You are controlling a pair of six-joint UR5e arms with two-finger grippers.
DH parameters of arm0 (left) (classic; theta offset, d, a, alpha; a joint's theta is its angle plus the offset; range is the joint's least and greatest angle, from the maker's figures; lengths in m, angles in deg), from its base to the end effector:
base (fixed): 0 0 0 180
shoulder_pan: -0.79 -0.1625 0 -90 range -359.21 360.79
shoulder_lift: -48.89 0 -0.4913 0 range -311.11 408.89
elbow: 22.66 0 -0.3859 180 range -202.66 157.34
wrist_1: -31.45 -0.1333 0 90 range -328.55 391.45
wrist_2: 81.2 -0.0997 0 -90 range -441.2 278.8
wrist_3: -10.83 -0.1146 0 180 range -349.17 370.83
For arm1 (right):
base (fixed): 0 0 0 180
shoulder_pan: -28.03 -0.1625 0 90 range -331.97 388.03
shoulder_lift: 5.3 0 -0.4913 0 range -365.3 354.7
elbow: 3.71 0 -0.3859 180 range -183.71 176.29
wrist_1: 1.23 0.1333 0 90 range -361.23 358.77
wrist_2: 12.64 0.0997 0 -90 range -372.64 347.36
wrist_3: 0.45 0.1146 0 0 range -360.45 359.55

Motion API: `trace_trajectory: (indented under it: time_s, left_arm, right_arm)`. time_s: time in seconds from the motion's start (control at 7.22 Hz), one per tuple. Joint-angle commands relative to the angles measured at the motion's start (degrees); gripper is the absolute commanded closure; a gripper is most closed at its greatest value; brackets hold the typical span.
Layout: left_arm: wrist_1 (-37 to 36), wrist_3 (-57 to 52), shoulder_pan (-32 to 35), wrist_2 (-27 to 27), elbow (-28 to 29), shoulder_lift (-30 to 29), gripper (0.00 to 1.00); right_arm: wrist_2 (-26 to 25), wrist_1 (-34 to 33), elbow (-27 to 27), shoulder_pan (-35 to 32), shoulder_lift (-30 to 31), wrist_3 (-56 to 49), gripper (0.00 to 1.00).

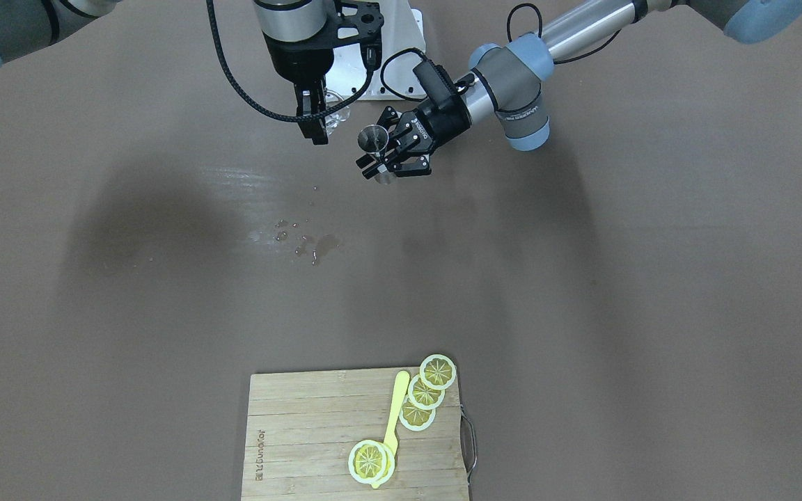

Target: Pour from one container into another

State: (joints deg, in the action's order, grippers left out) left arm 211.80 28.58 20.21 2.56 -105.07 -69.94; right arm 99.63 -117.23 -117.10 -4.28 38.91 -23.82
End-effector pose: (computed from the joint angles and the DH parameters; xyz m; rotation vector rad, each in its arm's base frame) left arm 0.5795 -0.3588 0.3185 1.4696 1.3253 0.5015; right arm -0.4883 -0.4151 0.1535 0.6641 -0.6325 -1.4712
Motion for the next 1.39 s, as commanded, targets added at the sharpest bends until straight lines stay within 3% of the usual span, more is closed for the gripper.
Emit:
trace_trajectory:
  time_s: [0.0,0.83,1.25]
  left_arm:
    - [0.0,0.0,-0.1,0.0,0.0,0.0,1.00]
    - [0.3,0.0,0.0,0.1,0.0,0.0,1.00]
    - [0.2,0.0,0.0,0.1,0.0,-0.1,1.00]
  right_arm:
    - [-0.2,-1.2,0.1,0.5,-0.4,0.0,1.00]
    - [-1.1,-7.0,0.5,1.4,-2.1,-0.1,1.00]
    - [-1.1,-7.9,3.3,1.5,-4.6,-0.1,1.00]
